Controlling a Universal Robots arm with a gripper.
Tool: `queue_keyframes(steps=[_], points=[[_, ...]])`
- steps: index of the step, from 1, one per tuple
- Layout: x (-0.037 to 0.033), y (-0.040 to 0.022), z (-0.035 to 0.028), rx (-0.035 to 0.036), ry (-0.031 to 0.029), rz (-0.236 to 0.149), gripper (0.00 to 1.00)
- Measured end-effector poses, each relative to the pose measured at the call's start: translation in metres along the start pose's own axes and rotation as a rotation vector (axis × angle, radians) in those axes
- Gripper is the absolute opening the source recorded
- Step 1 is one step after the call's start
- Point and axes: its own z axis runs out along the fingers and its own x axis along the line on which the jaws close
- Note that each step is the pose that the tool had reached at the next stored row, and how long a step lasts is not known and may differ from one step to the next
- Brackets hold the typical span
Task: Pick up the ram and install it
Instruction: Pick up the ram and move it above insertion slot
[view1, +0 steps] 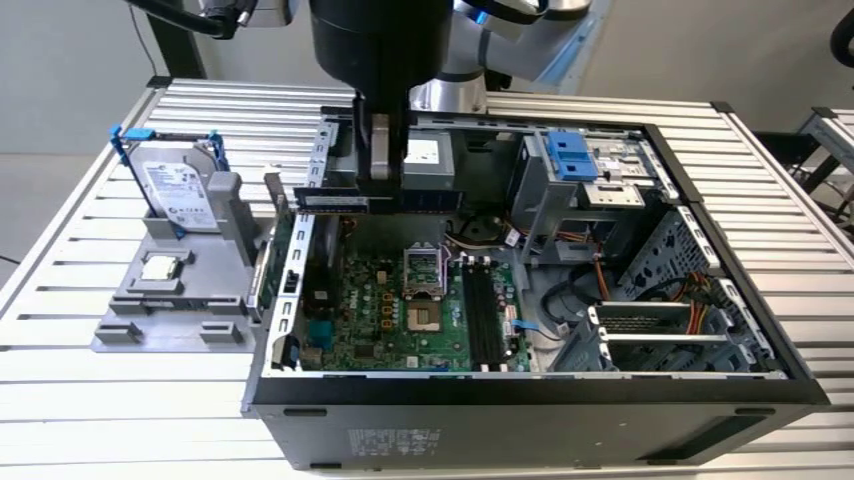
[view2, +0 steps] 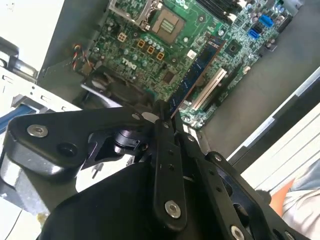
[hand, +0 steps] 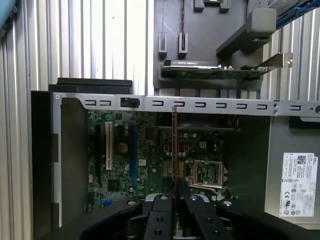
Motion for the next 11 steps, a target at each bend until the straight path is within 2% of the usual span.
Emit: queue_keyframes(steps=[11], points=[[-0.0001,-0.0282,0.0001,0.0000,0.0000,0.000,0.00]])
